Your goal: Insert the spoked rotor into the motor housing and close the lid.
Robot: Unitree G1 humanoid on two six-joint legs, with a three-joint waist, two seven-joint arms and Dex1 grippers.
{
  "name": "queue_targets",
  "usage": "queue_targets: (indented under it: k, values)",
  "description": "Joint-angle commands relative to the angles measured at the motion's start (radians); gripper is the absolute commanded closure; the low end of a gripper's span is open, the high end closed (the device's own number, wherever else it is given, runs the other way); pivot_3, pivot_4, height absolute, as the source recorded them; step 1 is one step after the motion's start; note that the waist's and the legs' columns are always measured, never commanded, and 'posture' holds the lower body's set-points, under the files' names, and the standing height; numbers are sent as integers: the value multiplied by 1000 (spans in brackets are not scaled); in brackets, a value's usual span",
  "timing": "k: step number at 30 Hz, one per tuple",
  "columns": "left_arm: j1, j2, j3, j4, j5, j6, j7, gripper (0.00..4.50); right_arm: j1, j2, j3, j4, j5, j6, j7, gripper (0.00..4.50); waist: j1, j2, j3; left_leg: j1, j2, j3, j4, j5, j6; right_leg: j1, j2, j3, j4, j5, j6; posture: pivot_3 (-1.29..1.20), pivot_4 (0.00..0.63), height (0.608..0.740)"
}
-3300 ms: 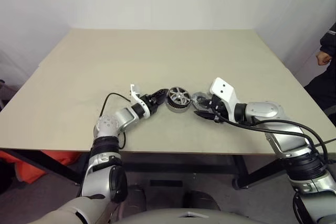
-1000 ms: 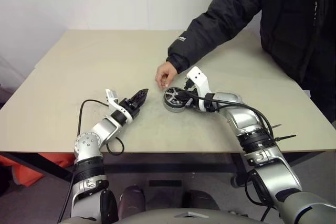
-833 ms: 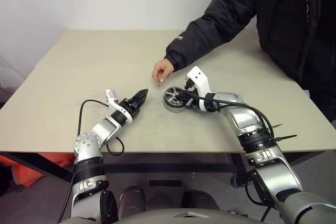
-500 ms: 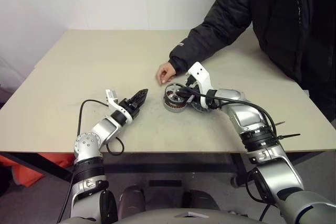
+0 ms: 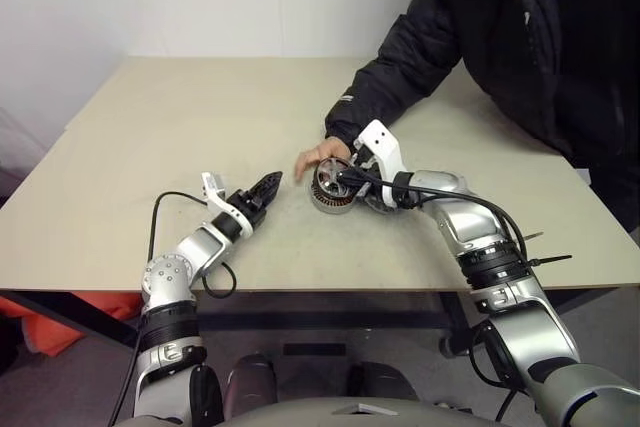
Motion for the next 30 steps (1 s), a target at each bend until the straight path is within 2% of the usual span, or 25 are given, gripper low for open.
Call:
queue_targets:
  k: [1, 30]
  values:
    - [-4, 8, -6, -16, -9, -9, -9, 2431, -12, -11, -13, -37, 2, -12, 2, 4153, 0, 0, 0, 0, 0, 0, 0, 0, 0, 0, 0, 0, 0, 0, 0, 0, 0, 740]
    - [-8, 22, -17, 6, 2, -18, -19, 2431, 13, -112, -39, -188, 17, 32, 37, 4153, 1, 0, 0, 0, 0, 0, 0, 0, 0, 0, 0, 0, 0, 0, 0, 0, 0, 740]
